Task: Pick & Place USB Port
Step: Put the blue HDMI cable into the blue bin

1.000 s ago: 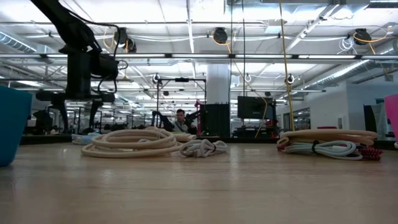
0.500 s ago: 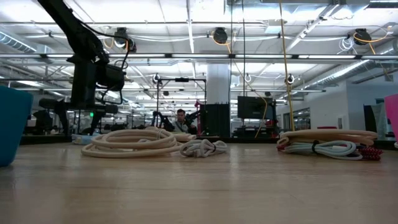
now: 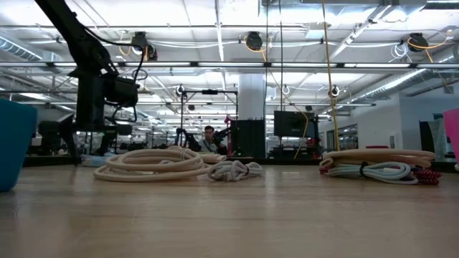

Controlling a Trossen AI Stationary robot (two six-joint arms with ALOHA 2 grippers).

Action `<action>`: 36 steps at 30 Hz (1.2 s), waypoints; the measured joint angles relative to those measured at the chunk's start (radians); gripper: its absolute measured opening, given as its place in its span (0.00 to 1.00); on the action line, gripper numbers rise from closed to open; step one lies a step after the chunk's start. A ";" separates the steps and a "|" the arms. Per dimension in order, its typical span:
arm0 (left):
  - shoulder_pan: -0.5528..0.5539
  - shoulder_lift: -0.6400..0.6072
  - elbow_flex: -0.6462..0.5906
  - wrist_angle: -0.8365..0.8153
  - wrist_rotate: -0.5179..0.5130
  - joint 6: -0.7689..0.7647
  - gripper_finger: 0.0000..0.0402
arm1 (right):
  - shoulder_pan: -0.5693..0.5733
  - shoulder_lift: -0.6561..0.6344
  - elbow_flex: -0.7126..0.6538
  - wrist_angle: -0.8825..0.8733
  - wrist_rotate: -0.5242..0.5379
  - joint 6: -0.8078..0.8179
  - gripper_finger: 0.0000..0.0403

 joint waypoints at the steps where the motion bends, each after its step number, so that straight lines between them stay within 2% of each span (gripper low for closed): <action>1: 0.000 0.000 -0.001 -0.002 -0.001 0.000 0.51 | 0.000 0.000 0.000 0.000 0.000 0.000 0.34; 4: 0.001 -0.006 -0.003 -0.007 -0.003 0.001 0.37 | 0.000 0.000 0.000 0.003 0.000 0.000 0.34; 8: 0.001 -0.015 -0.004 -0.007 -0.001 0.033 0.11 | 0.000 0.000 0.000 0.003 0.000 0.000 0.34; 10: 0.001 -0.020 -0.002 -0.005 0.003 0.049 0.05 | 0.000 0.000 0.000 0.003 0.000 0.000 0.34; 14: 0.001 -0.028 -0.002 0.000 0.012 0.054 0.08 | 0.000 0.000 0.000 0.003 0.000 0.000 0.34; 17: -0.001 -0.070 -0.004 0.001 0.010 0.072 0.06 | 0.000 0.000 0.000 0.003 0.000 0.006 0.34; 20: 0.001 -0.157 -0.008 0.000 0.005 0.086 0.03 | 0.005 0.000 0.000 0.003 0.000 0.008 0.34; 25: 0.053 -0.343 -0.003 0.001 -0.013 0.098 0.03 | 0.009 0.000 0.000 0.003 0.000 0.008 0.34; 28: 0.074 -0.464 0.031 -0.009 0.057 0.135 0.03 | 0.009 0.000 0.000 0.003 0.000 0.008 0.34; 31: 0.046 -0.590 0.096 -0.077 0.173 0.182 0.03 | 0.012 -0.006 0.000 -0.004 0.000 0.008 0.34; 34: -0.070 -0.723 0.190 -0.241 0.295 0.210 0.03 | 0.013 -0.017 0.000 -0.005 0.000 0.008 0.34; 36: -0.186 -0.804 0.267 -0.369 0.334 0.177 0.03 | 0.013 -0.031 0.000 -0.026 0.001 0.006 0.34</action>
